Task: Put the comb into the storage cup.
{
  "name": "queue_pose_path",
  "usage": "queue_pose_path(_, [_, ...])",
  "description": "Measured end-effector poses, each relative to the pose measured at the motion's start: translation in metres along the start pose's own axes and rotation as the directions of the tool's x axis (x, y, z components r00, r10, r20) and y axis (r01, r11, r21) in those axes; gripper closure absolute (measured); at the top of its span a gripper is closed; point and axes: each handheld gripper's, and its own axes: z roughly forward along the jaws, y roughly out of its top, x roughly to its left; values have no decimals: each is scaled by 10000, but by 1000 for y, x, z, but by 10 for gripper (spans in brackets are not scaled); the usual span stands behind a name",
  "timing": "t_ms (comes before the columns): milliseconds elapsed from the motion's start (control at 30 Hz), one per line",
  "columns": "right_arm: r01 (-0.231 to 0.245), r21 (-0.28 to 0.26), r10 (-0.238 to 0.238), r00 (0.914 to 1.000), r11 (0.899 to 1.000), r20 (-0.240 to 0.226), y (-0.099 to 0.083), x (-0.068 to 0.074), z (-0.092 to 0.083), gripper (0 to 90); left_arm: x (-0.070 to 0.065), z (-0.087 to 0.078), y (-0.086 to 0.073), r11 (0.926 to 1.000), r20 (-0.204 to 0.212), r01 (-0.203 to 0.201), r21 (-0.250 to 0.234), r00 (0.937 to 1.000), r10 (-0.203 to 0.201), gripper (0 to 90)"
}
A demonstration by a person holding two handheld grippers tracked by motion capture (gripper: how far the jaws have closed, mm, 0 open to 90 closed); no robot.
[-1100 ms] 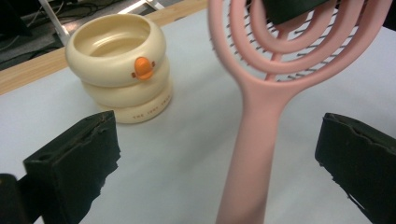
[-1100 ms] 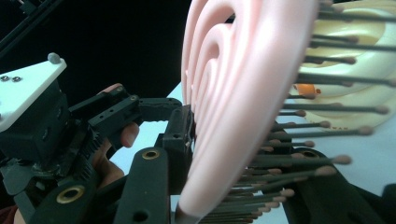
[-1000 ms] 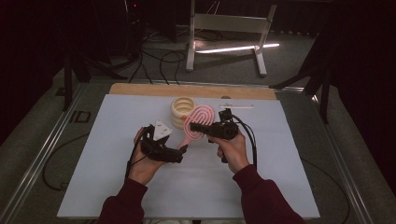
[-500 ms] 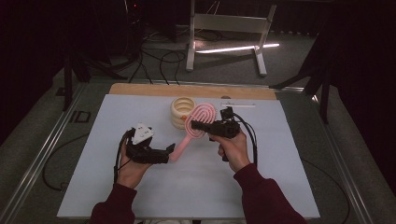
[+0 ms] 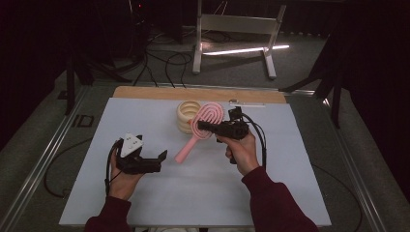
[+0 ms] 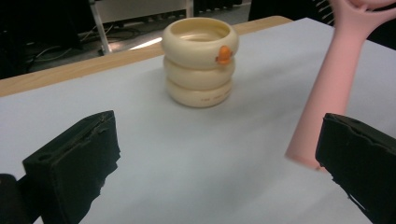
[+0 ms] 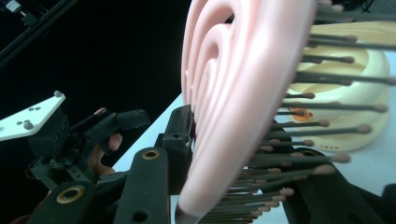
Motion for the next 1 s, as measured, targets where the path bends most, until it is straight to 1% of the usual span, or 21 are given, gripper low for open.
queue_pose_path(100, [21,-6,-21,10000,10000,18,2,1,0,638,5,-4,-6,9999,-86,76,-96,9999,-77,3])
queue_pose_path(233, [33,-44,-33,10000,10000,49,3,1,0,638,8,-7,-12,9999,-158,43,-132,9999,-45,3])
queue_pose_path(367, [-1,-37,1,9999,10000,106,3,0,1,638,14,-16,-24,9991,-136,71,-427,9999,-76,3])
queue_pose_path(400, [-1,-37,1,9999,10000,106,3,0,1,638,14,-16,-24,9991,-136,71,-427,9999,-76,3])
queue_pose_path(433, [2,-46,-1,9999,10000,110,3,0,0,638,16,-19,-29,9989,-186,78,-464,9998,-87,3])
queue_pose_path(467, [3,-68,-2,9999,10000,104,3,0,0,638,18,-21,-33,9992,-309,90,-398,9995,-102,3])
queue_pose_path(500, [3,-68,-2,9999,10000,104,3,0,0,638,18,-21,-33,9992,-309,90,-398,9995,-102,3])
queue_pose_path(633, [85,-49,-84,9999,10000,136,6,1,0,638,24,-26,-45,9985,-509,316,-457,9981,-339,4])
queue_pose_path(700, [117,-54,-116,9998,9999,164,7,2,-1,638,25,-28,-50,9986,-585,325,-405,9977,-348,4])
queue_pose_path(733, [136,-67,-135,9998,9999,178,8,2,-1,638,27,-30,-53,9990,-696,262,-352,9972,-286,4])
queue_pose_path(1000, [293,13,-293,9991,9996,310,14,5,-1,638,33,-41,-61,9984,-876,266,-508,9957,-310,4])
